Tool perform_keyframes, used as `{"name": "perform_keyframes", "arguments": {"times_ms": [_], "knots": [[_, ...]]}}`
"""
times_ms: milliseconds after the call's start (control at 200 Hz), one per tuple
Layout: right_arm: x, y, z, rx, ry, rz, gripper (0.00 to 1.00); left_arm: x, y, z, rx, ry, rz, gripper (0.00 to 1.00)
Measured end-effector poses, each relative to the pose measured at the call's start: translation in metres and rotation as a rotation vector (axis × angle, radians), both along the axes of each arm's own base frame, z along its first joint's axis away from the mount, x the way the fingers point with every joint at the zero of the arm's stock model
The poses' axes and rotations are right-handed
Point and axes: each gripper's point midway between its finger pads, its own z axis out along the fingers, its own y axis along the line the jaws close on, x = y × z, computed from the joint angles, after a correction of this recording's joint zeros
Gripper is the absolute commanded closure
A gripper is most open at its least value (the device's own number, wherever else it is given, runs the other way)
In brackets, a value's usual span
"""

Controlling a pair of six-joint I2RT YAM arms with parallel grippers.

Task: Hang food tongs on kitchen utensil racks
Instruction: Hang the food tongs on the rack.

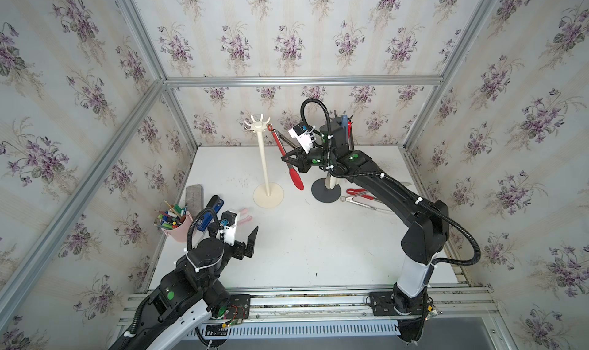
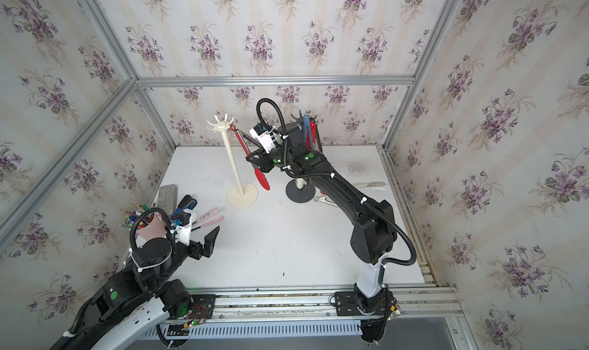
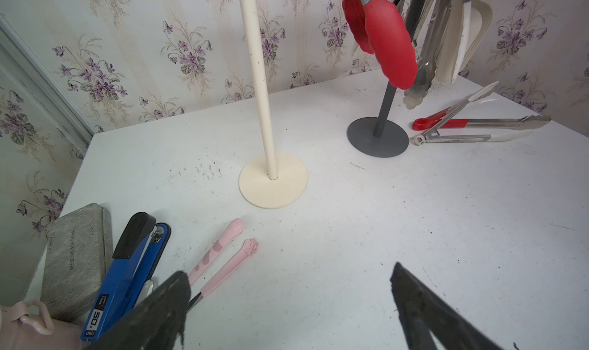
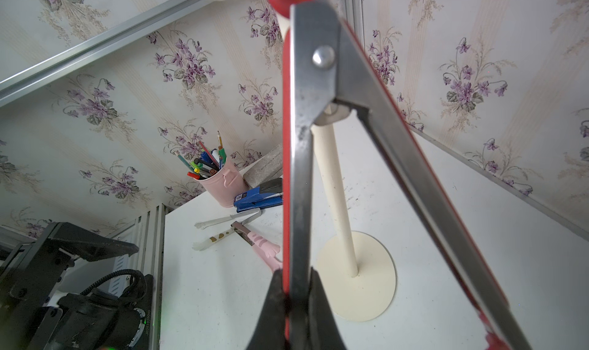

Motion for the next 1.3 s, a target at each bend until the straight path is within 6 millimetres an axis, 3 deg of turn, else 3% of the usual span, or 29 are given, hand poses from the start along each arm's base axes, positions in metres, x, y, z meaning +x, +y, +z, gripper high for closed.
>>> {"name": "perform_keyframes", "arguments": {"times_ms": [280, 615, 1104, 1299], "knots": [[0.000, 0.000, 0.000, 0.001, -0.001, 0.000, 0.86, 0.001, -0.001, -0.001, 0.004, 0.005, 0.000, 0.01], [0.002, 0.001, 0.009, 0.023, -0.028, -0.007, 0.61, 0.005, -0.004, -0.002, 0.002, 0.038, 0.012, 0.01], [-0.010, -0.006, 0.042, 0.099, -0.131, -0.008, 0.49, 0.010, -0.002, -0.007, 0.006, 0.110, 0.066, 0.01], [-0.013, -0.008, 0.046, 0.101, -0.148, -0.014, 0.46, 0.013, 0.001, -0.021, 0.004, 0.170, 0.121, 0.01]]}}
